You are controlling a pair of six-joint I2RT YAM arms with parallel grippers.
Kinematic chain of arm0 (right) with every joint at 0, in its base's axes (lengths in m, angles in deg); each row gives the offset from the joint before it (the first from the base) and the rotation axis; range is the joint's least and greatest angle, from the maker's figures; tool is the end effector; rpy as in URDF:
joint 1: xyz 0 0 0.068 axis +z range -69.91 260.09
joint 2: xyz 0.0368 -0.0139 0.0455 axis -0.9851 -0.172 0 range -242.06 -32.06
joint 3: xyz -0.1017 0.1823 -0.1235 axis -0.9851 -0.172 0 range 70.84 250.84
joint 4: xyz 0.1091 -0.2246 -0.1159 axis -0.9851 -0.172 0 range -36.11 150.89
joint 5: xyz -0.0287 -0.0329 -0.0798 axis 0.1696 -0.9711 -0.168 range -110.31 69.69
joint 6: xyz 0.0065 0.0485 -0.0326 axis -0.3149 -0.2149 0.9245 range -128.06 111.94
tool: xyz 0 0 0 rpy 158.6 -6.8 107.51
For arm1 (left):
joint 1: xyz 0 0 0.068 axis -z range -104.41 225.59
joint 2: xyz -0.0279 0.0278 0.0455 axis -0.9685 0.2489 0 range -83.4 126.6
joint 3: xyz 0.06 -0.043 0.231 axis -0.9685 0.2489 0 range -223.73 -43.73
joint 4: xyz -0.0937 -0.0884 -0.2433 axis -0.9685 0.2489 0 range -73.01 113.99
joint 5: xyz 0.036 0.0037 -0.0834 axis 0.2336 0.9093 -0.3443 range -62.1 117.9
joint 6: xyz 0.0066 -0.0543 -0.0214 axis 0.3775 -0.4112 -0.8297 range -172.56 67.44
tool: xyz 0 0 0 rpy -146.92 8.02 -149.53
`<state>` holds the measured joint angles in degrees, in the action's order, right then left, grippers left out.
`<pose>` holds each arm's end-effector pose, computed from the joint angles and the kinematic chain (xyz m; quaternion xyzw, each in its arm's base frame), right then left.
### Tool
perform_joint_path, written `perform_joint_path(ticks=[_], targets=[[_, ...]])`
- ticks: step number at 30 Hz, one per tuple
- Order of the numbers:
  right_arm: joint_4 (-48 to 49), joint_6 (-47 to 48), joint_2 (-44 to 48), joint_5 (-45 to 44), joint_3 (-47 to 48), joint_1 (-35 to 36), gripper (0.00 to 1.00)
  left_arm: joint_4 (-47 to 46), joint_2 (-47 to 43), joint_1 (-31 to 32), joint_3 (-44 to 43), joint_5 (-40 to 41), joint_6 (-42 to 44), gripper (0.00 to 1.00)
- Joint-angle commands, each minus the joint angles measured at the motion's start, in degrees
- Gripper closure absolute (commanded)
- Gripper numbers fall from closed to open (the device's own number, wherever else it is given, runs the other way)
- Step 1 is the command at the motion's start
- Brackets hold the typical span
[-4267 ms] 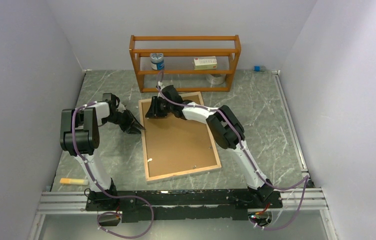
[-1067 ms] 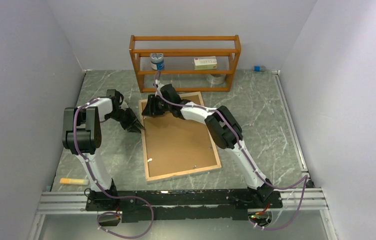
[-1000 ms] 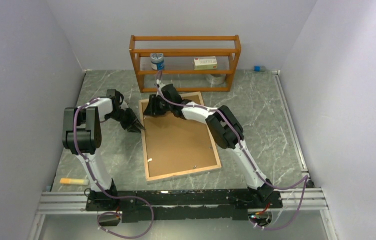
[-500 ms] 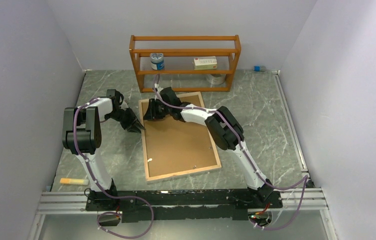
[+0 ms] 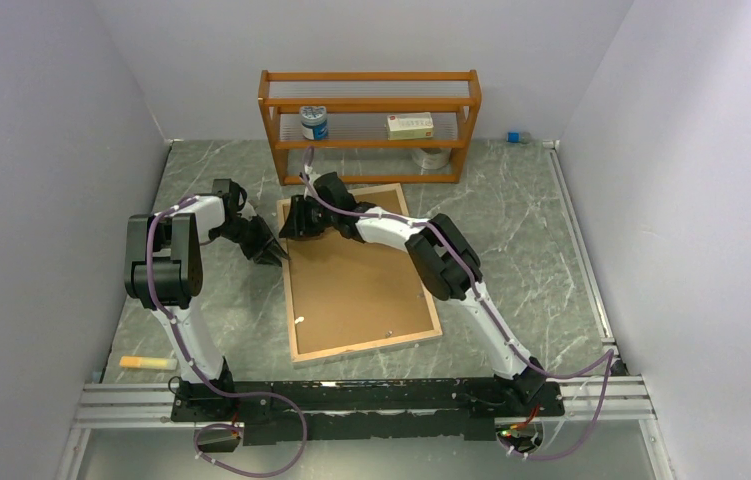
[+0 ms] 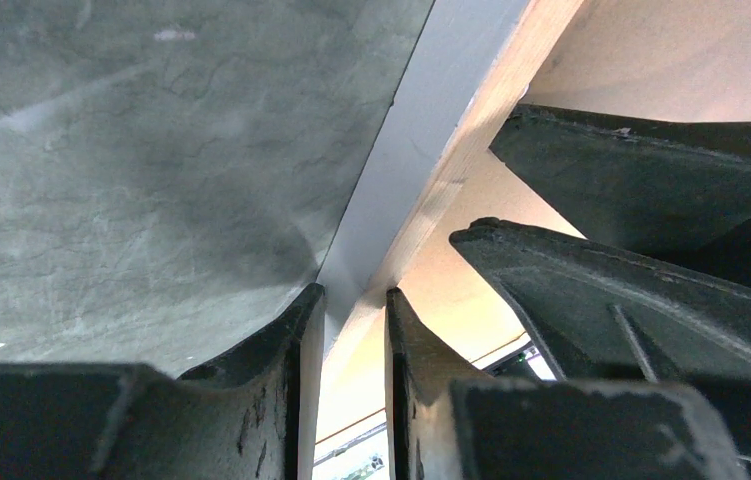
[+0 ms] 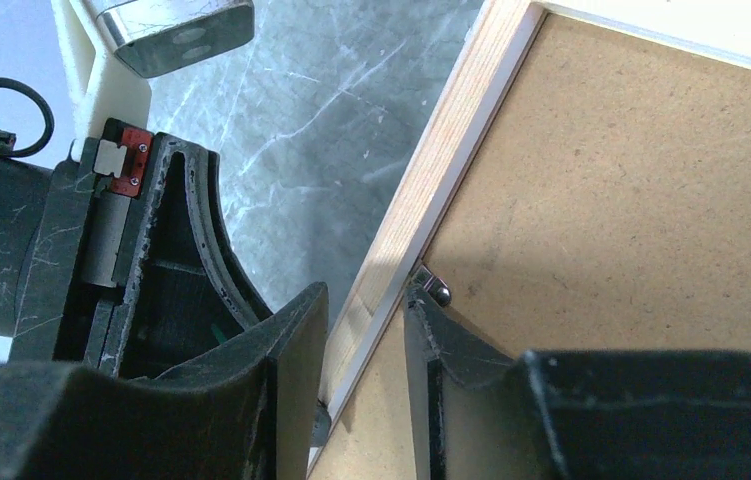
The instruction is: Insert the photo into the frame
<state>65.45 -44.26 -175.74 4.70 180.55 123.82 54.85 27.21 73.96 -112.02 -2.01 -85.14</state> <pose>0.3883 0.3962 0.1006 -0.1643 0.8340 0.4596 0.2573 0.3537 -0.0112 0.0914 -0.2620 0.9265 -0.2699 0.0111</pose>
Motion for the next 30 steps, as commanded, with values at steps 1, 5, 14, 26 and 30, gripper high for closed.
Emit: perform_joint_path(ticks=[1,5,14,26,30], targets=[[-1.44,0.83,-0.75,-1.82,0.44,0.31,0.62,1.30,2.74,0.40,3.21,9.93,1.20,0.91],[0.38,1.54,4.11,-1.79,-4.44,0.30,0.60,1.67,1.79,0.46,2.78,9.54,1.09,0.91],[4.42,1.61,24.21,-6.46,-26.35,0.49,0.55,-1.09,-5.13,0.41,5.80,7.07,-0.84,0.69],[2.32,-4.68,36.30,-10.17,-43.16,10.90,0.50,-2.05,-7.78,0.48,12.88,2.64,-0.29,0.57],[4.59,-9.24,36.32,-13.43,-46.01,16.01,0.38,-1.37,-6.46,0.45,13.36,2.22,0.94,0.66]])
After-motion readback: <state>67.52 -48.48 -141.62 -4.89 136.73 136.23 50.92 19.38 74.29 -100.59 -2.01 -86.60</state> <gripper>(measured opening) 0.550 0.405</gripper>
